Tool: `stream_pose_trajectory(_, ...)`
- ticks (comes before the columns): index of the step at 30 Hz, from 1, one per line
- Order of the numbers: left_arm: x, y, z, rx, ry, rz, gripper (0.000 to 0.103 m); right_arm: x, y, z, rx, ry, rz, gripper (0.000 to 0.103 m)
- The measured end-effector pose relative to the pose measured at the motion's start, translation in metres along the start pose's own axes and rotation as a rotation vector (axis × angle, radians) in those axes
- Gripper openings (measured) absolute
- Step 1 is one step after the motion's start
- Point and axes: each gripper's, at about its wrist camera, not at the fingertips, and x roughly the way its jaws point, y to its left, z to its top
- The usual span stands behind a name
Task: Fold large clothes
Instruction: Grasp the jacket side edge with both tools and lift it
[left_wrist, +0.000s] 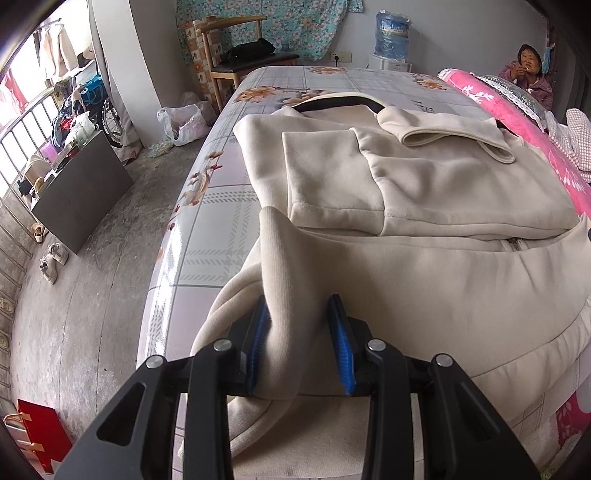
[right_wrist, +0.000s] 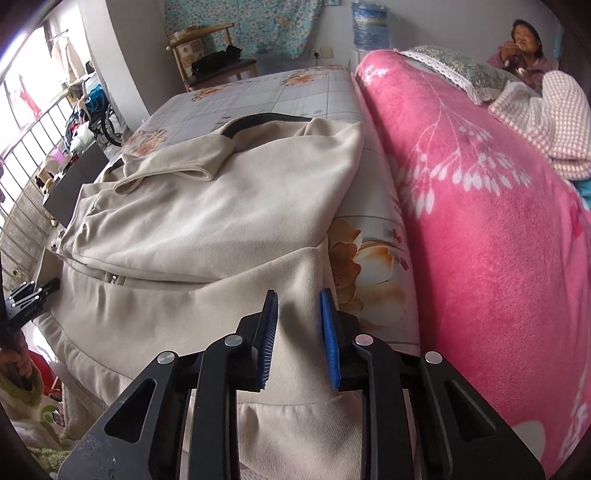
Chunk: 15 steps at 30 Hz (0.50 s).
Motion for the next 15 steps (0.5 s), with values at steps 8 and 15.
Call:
stream_pose_trajectory(8,-0.003,0.002,-0.001,-0.008,-0.032,0.006,0.028,-0.008,0.021,-0.004,-0.09,-0.025,-0.082,0.004)
stream_pose_trajectory(15,-0.027,0.007,-0.011,-0.028,-0.114,-0.026,0.01,-0.042,0.028,-0.013,-0.08,-0.097,-0.109,0.003)
